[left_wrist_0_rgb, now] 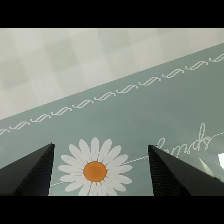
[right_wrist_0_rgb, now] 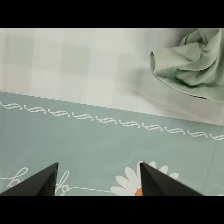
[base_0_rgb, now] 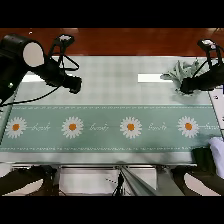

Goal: Fold the shirts.

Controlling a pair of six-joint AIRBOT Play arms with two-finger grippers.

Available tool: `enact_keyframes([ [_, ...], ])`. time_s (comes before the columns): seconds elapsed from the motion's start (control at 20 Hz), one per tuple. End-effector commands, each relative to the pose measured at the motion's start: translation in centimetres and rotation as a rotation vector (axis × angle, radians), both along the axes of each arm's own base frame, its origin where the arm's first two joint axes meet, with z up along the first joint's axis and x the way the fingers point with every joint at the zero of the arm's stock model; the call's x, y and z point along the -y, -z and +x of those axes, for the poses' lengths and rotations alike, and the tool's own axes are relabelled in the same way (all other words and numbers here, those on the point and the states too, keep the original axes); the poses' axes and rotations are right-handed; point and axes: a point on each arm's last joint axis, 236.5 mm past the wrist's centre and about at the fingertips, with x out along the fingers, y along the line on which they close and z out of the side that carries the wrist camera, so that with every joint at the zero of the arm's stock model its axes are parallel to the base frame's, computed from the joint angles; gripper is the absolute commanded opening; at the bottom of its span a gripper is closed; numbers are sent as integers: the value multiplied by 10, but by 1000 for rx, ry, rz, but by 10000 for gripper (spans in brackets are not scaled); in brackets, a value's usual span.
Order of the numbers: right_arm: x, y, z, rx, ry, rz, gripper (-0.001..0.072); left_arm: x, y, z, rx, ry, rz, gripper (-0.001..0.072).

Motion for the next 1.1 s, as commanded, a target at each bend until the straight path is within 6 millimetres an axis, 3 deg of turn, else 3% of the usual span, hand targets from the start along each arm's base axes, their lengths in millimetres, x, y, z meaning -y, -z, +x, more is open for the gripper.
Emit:
enact_keyframes([
  [0.0, 0, 0, 0, 0, -1, 0, 588, 0, 0, 0, 0, 1, 0, 720],
  [0.8, -1, 0, 0, 1, -1, 2, 588, 0, 0, 0, 2, 1, -1, 720],
  [1.05, -16, -12, 26, 120, -1, 73, 587, 13, -8, 28, 114, 4, -50, 720],
])
